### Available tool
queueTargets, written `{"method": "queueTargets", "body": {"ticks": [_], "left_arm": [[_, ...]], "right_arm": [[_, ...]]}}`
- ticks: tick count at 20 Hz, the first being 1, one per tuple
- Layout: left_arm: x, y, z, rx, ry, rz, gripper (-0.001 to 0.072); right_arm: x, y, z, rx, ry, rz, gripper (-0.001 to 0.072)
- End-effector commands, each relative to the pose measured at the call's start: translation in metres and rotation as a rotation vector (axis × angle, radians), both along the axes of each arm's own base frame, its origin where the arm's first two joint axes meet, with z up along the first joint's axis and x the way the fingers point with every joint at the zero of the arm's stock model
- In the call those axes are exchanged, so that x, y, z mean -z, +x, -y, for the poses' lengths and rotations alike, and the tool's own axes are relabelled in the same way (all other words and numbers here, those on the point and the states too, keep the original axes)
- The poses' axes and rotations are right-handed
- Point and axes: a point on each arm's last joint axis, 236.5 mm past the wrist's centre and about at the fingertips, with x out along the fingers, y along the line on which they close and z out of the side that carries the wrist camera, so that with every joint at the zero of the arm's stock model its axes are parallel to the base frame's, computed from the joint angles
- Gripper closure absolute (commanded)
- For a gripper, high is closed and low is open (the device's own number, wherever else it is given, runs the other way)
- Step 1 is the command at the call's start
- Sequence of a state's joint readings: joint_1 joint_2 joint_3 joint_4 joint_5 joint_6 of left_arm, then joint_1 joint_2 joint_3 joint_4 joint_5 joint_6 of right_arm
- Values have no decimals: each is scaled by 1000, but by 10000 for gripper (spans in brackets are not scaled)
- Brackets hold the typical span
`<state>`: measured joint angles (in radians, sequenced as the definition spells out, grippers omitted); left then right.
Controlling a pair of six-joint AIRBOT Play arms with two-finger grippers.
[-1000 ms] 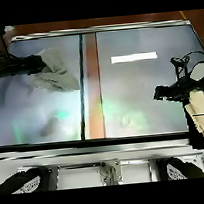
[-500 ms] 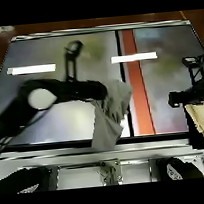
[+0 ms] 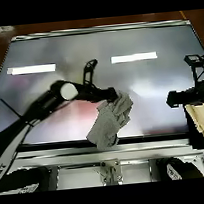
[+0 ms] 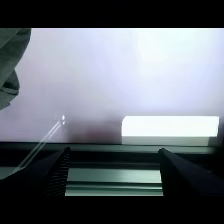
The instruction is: Fold the shirts.
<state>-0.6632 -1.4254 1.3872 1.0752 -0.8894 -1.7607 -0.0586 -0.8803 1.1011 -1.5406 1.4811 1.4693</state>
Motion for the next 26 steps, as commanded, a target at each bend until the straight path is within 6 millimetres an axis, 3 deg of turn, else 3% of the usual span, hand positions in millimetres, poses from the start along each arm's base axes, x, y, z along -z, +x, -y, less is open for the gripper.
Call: {"method": "queueTargets", "body": {"ticks": [1, 3, 5, 7, 9, 11, 13, 15, 18, 21, 25, 26], "left_arm": [[-28, -6, -93, 48, 140, -51, -3], [-27, -21, -155, -6, 255, -85, -3], [-4, -54, -185, -66, 280, -170, -4], [48, -104, -197, -101, 304, -337, -4], [104, -156, -190, -119, 269, -510, -5], [139, -182, -174, -148, 202, -590, -4], [163, -182, -160, -203, 152, -557, -4], [173, -175, -143, -233, 114, -516, -4], [185, -161, -124, -289, 71, -489, -4], [202, -146, -120, -359, 64, -479, -4], [191, -113, -104, -393, 18, -385, 14], [188, -108, -99, -392, 9, -376, 125]], "right_arm": [[-5, 19, 26, 16, -108, 76, 38], [-1, 26, 50, 36, -211, 66, 38], [12, 37, 50, 68, -164, 53, 38], [35, 45, 31, 84, -25, 2, 38], [57, 49, 11, 64, 87, -70, 38], [76, 49, -10, 38, 180, -144, 38], [88, 52, -27, 31, 259, -183, 37], [95, 54, -36, 23, 300, -205, 37], [98, 57, -35, 27, 298, -203, 38], [98, 60, -35, 30, 298, -191, 37], [95, 66, -42, 34, 333, -169, 38], [94, 69, -46, 35, 343, -156, 37]]}}
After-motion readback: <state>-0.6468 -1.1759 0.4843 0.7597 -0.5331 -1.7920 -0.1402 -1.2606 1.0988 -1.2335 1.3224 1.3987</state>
